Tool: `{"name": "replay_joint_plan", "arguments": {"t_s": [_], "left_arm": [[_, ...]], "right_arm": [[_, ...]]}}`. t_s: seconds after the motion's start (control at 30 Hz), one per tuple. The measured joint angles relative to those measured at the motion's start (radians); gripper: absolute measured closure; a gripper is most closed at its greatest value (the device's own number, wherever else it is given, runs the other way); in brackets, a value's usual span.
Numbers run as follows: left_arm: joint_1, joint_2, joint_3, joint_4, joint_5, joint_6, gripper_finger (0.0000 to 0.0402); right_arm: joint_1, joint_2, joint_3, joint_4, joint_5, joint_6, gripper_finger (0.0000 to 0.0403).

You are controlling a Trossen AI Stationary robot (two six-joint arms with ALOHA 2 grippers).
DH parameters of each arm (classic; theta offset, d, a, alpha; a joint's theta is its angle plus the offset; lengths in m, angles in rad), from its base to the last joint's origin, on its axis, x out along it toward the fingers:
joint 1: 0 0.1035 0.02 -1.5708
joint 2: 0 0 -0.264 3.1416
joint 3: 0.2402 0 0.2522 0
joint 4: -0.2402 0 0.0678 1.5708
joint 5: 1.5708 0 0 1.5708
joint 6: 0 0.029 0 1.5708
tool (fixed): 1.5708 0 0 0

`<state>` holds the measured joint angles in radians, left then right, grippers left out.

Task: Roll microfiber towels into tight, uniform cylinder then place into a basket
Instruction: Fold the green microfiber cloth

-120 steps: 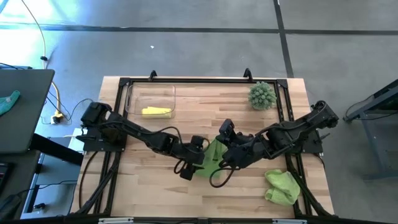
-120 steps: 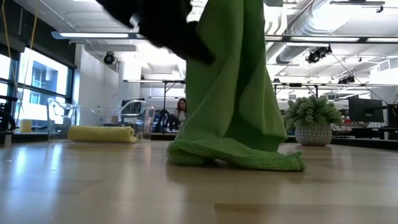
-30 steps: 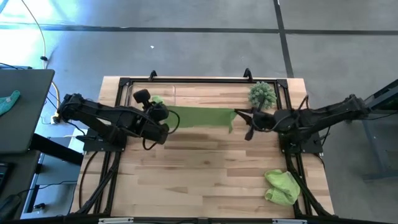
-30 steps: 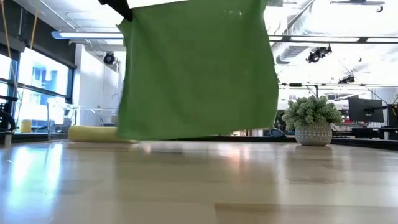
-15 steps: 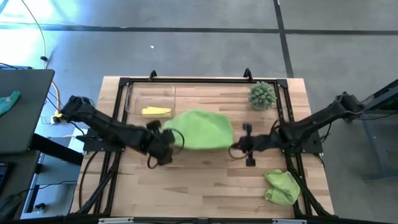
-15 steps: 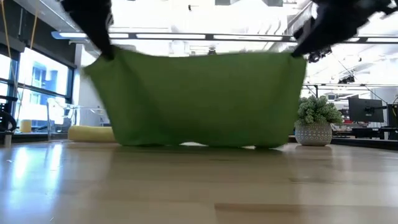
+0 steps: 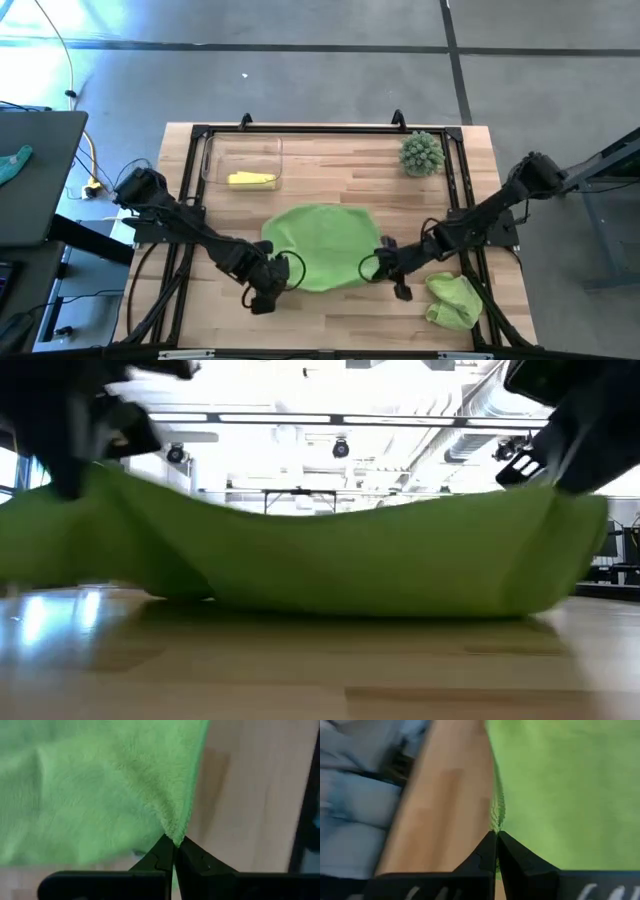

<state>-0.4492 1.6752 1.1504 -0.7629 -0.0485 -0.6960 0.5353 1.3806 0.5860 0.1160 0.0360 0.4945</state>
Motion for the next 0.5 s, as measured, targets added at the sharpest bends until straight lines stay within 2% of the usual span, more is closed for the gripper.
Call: {"name": "replay_joint_plan", "arguments": {"t_s": [0.13, 0.2, 0.27, 0.37, 0.5], "left_arm": [[0.001, -0.003, 0.002, 0.043, 0.173, 0.046, 0.0401], [0.001, -0.006, 0.001, 0.056, 0.233, 0.082, 0.0401], [0.000, -0.006, 0.002, 0.055, 0.251, 0.111, 0.0401], [0.005, -0.002, 0.002, 0.037, 0.195, 0.154, 0.0401], [0.034, 0.003, 0.001, -0.008, -0.022, 0.158, 0.0401]], "right_arm": [[0.035, 0.014, 0.010, 0.073, -0.080, 0.007, 0.0403], [0.051, -0.003, 0.011, 0.071, -0.085, 0.005, 0.0403], [0.050, -0.003, 0.013, 0.082, -0.055, 0.003, 0.0403], [0.043, 0.004, 0.013, 0.045, 0.033, 0.003, 0.0403], [0.015, 0.049, 0.012, -0.018, 0.079, 0.000, 0.0403]]}}
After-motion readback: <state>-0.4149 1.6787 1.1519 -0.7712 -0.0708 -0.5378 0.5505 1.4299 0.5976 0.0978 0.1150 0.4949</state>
